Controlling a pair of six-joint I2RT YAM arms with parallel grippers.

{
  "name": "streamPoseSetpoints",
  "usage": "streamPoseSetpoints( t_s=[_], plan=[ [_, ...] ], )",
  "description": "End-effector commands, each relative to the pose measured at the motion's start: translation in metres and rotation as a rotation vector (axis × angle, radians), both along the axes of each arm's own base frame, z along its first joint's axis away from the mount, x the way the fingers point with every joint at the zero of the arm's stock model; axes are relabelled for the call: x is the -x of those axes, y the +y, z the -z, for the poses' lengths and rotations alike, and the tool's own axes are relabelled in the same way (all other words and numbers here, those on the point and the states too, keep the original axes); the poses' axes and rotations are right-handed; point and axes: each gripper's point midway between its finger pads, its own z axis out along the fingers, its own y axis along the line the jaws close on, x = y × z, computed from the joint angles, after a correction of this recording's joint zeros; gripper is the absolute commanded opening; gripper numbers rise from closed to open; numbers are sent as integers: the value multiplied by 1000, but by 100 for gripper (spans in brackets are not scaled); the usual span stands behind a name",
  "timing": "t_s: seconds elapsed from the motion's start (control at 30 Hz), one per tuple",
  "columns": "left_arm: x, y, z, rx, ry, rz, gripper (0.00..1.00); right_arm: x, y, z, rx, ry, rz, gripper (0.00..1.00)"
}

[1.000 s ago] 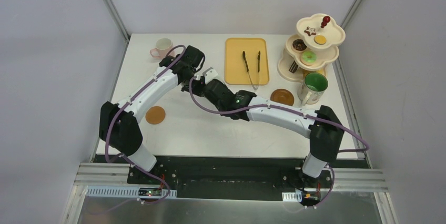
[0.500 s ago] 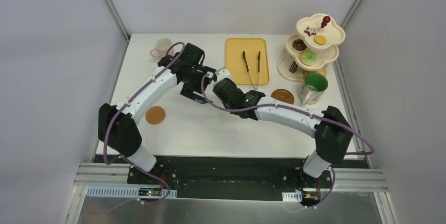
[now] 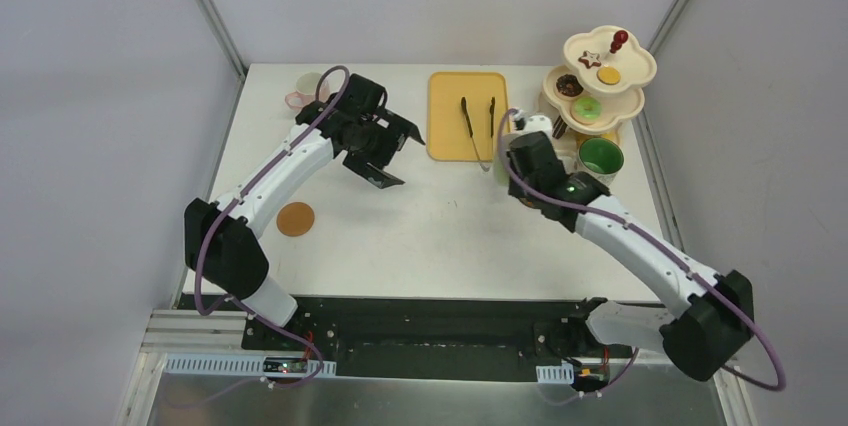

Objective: Serve the afternoon tea
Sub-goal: Place the cup on the coaster.

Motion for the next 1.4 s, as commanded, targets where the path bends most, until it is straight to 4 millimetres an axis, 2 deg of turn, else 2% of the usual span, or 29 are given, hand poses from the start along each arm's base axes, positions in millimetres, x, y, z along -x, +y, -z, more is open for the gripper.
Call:
streamPoseSetpoints(
  t_s=[0.0,0.13,0.3,0.43,0.6,0.83,1.13,1.23,1.3,1.37],
  plan=[
    [-12,-5,-29,68,-167,71,94,-16,-47,-16,-92,-60,92,0],
    [-19,-13,-40,155,-233,107,94,-29,-82,-11,-74,-77,147,0],
    [-26,-19,-52,209,-297,127,92,-40,-96,5,-83,-55,155,0],
    [-27,-21,-55,226,-305,138,91,-47,-95,11,-100,-62,142,0],
    [-29,-23,-55,250,-301,141,90,-50,-94,28,-93,-45,144,0],
    [-33,-27,-56,269,-310,142,90,-55,-103,40,-15,-67,134,0],
    [-37,-28,-57,283,-305,143,89,-43,-110,67,5,-54,146,0],
    [-38,-29,-58,289,-305,144,89,-41,-111,67,-4,-59,158,0],
    [-38,-29,-58,290,-309,146,89,-38,-111,68,-6,-56,158,16],
    [-39,-28,-57,294,-307,145,89,-36,-111,70,-11,-47,160,25]
  ],
)
